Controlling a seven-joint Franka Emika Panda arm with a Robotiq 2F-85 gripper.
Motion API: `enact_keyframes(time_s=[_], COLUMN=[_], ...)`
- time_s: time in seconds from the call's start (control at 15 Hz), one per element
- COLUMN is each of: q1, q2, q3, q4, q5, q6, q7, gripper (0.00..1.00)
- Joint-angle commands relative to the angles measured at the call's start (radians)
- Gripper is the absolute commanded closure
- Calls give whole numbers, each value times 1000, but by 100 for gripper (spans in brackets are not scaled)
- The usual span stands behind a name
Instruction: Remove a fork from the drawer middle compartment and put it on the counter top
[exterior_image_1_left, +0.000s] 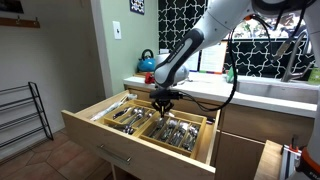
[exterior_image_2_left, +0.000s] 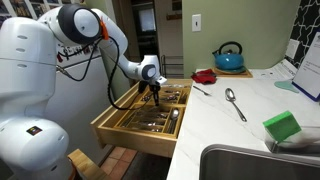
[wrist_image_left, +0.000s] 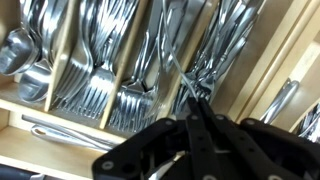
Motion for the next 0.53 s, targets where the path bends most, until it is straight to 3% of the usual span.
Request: enact_keyframes(time_s=[0.0, 0.2, 0.47], q1=[20, 4, -32], q2=[-124, -234, -382], q3=[-22, -36, -46], q4=[-100, -169, -221], q5=[-73, -163, -384], q6=[-57, -59, -111], q7=[92, 153, 224], gripper=[99, 99, 99])
